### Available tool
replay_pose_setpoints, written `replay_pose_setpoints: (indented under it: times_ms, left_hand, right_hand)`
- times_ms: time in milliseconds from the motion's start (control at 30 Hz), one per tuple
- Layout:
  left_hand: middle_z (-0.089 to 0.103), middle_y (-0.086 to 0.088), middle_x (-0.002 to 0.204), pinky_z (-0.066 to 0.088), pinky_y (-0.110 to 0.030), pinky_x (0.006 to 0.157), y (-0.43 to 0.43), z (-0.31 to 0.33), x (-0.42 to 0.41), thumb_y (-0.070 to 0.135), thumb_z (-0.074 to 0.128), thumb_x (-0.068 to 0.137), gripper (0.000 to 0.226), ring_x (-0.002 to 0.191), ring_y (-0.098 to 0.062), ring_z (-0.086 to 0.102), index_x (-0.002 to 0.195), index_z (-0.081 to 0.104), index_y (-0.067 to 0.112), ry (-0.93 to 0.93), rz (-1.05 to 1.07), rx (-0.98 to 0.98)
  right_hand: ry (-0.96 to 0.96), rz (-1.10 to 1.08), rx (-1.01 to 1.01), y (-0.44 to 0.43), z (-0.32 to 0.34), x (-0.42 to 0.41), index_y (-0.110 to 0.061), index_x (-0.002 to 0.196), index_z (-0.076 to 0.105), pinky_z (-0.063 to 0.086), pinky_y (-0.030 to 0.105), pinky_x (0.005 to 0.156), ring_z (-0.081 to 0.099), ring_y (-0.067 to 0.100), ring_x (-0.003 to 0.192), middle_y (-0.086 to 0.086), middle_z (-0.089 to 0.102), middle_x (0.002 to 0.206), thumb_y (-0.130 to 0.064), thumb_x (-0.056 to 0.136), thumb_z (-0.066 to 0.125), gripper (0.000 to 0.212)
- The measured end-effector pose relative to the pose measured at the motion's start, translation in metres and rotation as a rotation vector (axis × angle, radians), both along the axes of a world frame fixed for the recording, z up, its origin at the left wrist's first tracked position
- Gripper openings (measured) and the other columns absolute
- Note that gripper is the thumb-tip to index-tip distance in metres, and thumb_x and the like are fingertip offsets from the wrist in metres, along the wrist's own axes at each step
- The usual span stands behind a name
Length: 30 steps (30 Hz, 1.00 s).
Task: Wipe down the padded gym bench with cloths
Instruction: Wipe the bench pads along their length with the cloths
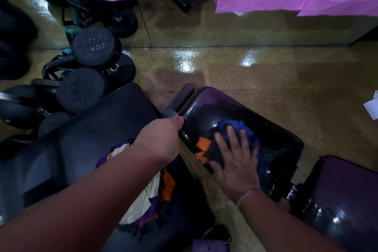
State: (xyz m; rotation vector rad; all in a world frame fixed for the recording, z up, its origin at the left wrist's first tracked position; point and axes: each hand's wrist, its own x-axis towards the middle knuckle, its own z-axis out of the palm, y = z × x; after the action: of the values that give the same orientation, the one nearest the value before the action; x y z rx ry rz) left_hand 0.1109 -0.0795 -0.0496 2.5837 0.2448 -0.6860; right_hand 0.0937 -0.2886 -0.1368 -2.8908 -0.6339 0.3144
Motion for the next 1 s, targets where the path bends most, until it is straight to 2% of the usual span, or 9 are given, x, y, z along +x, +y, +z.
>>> replay_pose_setpoints:
  times_ms: [167,267,333,433,500,600,667,733,1000]
  left_hand:
    - [0.039,0.002,0.146,0.035,-0.031,0.105,-0.003,0.005,-0.002,-0.005,0.039,0.08,0.061,0.13,-0.018,0.039,0.138,0.036,0.016,-0.024,0.019,0.005]
    - [0.038,0.002,0.147,0.035,-0.032,0.106,-0.005,0.005,-0.003,-0.004,0.04,0.082,0.06,0.131,-0.018,0.038,0.139,0.035,0.016,-0.032,0.044,-0.009]
    - [0.041,0.0,0.145,0.034,-0.03,0.106,-0.004,0.001,-0.004,0.001,0.042,0.085,0.055,0.131,-0.018,0.039,0.138,0.038,0.017,-0.05,0.071,-0.026]
    - [0.058,-0.006,0.127,0.042,-0.033,0.096,-0.004,-0.003,-0.001,0.016,0.05,0.087,0.039,0.116,-0.023,0.052,0.126,0.053,0.015,-0.138,0.176,-0.045]
    - [0.057,-0.007,0.12,0.044,-0.038,0.092,-0.009,-0.006,0.01,0.028,0.054,0.086,0.036,0.11,-0.027,0.053,0.12,0.053,0.015,-0.192,0.182,-0.013]
    - [0.037,-0.004,0.145,0.026,-0.042,0.109,-0.026,-0.012,0.034,0.038,0.05,0.088,0.054,0.133,-0.024,0.032,0.136,0.036,0.019,-0.273,-0.021,0.055]
    - [0.01,0.003,0.156,0.005,-0.044,0.114,-0.039,-0.02,0.049,0.043,0.039,0.091,0.061,0.143,-0.019,0.005,0.145,0.016,0.024,-0.252,-0.206,0.101]
    - [-0.005,0.007,0.157,-0.004,-0.045,0.114,-0.047,-0.029,0.058,0.048,0.03,0.093,0.062,0.142,-0.019,-0.011,0.146,0.004,0.028,-0.237,-0.329,0.162]
    - [-0.003,0.008,0.157,-0.001,-0.044,0.114,-0.052,-0.039,0.057,0.051,0.021,0.092,0.062,0.142,-0.021,-0.01,0.146,0.001,0.027,-0.296,-0.371,0.273]
  right_hand:
    - [0.127,-0.524,0.086,-0.023,0.0,0.024,-0.03,0.147,0.02,0.005,0.058,0.113,0.007,0.025,0.145,-0.001,0.014,0.159,-0.056,0.083,0.027,0.07]
    - [0.186,-0.846,0.128,0.0,0.01,0.058,-0.034,0.147,0.017,0.005,0.064,0.111,0.002,0.024,0.146,-0.004,0.01,0.159,-0.055,0.091,0.031,0.062]
    - [0.17,-0.787,0.134,0.021,0.014,0.07,-0.037,0.146,0.018,0.004,0.067,0.108,0.004,0.025,0.145,-0.005,0.013,0.158,-0.058,0.089,0.03,0.062]
    - [0.082,-0.465,0.114,0.036,0.02,0.069,-0.039,0.145,0.021,0.005,0.063,0.109,0.01,0.022,0.145,-0.007,0.02,0.157,-0.064,0.082,0.017,0.068]
    - [0.039,-0.32,0.111,0.027,0.019,0.068,-0.038,0.144,0.025,0.007,0.06,0.112,0.016,0.021,0.145,-0.006,0.026,0.155,-0.063,0.08,0.018,0.069]
    - [-0.028,-0.228,0.142,-0.004,0.008,0.07,-0.031,0.141,0.037,0.02,0.059,0.111,0.031,0.023,0.139,0.0,0.039,0.149,-0.055,0.084,0.029,0.063]
    - [-0.037,-0.323,0.149,-0.032,-0.002,0.073,-0.025,0.138,0.043,0.026,0.06,0.107,0.039,0.026,0.134,0.004,0.046,0.144,-0.052,0.084,0.03,0.062]
    - [-0.032,-0.451,0.126,-0.059,-0.012,0.074,-0.023,0.137,0.045,0.026,0.058,0.107,0.04,0.027,0.133,0.007,0.048,0.141,-0.052,0.082,0.027,0.065]
    - [0.203,-0.9,0.072,-0.072,-0.02,0.104,-0.023,0.141,0.036,0.019,0.059,0.11,0.021,0.029,0.14,0.006,0.034,0.15,-0.054,0.09,0.028,0.06]
